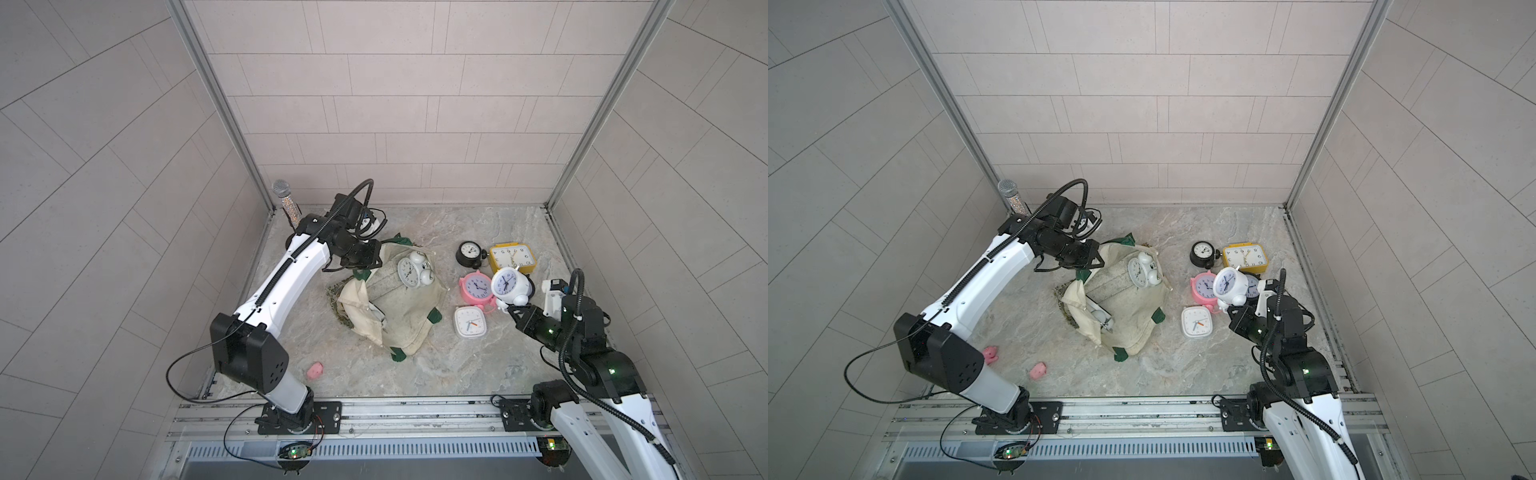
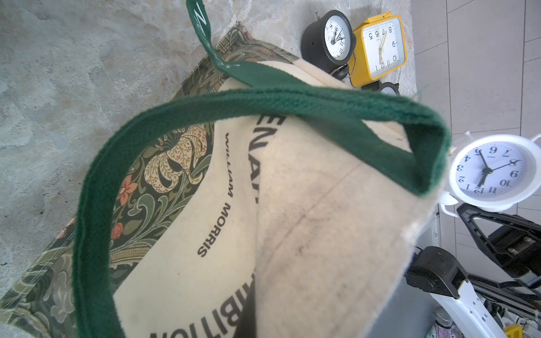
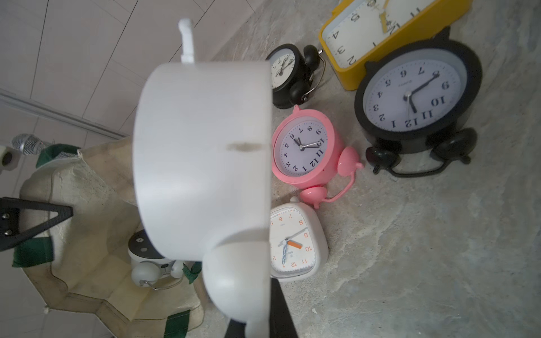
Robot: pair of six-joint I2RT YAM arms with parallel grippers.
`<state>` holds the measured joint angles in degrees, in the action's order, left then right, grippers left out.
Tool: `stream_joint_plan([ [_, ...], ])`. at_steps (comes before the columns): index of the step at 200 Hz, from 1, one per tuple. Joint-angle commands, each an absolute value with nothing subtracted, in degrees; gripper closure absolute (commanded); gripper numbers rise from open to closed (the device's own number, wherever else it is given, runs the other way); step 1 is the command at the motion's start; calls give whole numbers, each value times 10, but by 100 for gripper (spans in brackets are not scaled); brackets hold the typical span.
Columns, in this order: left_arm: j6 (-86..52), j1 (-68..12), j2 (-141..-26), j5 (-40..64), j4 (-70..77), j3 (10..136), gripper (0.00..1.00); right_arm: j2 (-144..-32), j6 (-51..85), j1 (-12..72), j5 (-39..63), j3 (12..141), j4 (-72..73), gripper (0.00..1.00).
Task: Take the alarm clock out of the canvas bag
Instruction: Place the alarm at the center of the board.
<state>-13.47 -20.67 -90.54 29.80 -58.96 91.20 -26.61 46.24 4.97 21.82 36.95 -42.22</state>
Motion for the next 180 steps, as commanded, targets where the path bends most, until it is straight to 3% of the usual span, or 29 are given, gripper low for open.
stream_joint_plan([
  [1,-128,-209,-901,299,-593,910,100,-261,562,27,286,350,-395,100],
  [180,-127,-210,-904,304,-592,910,100,-247,770,-2,232,224,-406,100],
])
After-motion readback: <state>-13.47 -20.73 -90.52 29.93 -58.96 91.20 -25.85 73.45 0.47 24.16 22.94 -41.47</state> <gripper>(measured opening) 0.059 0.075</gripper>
